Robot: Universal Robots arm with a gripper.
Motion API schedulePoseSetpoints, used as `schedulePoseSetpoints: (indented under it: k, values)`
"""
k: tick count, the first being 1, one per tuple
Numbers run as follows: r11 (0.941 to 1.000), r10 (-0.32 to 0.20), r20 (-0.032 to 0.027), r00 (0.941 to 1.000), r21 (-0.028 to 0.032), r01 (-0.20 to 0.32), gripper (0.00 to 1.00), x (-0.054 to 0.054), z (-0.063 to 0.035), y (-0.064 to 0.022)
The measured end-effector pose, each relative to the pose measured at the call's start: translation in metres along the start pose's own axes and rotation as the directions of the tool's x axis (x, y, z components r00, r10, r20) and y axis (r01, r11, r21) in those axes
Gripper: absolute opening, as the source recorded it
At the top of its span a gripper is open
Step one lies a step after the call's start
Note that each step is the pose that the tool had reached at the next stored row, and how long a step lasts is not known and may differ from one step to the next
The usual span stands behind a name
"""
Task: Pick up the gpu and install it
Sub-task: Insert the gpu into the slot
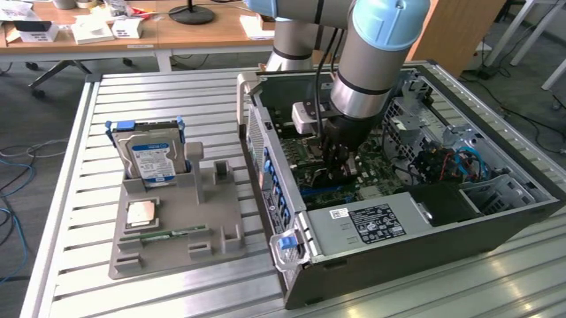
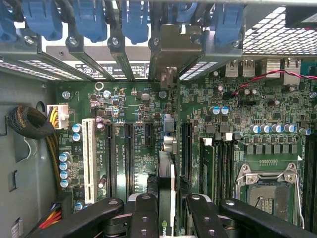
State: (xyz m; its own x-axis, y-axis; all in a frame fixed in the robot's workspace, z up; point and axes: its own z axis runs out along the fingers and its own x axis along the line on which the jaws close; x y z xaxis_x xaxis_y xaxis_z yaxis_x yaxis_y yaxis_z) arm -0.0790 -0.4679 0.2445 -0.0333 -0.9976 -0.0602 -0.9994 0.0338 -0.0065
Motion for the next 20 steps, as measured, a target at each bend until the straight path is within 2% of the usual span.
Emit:
schedulePoseSetpoints:
  k: [20]
  values:
    - [1.0, 0.0, 0.0, 1.0, 0.0, 0.0, 0.26, 0.0001, 0.0012, 0.0017]
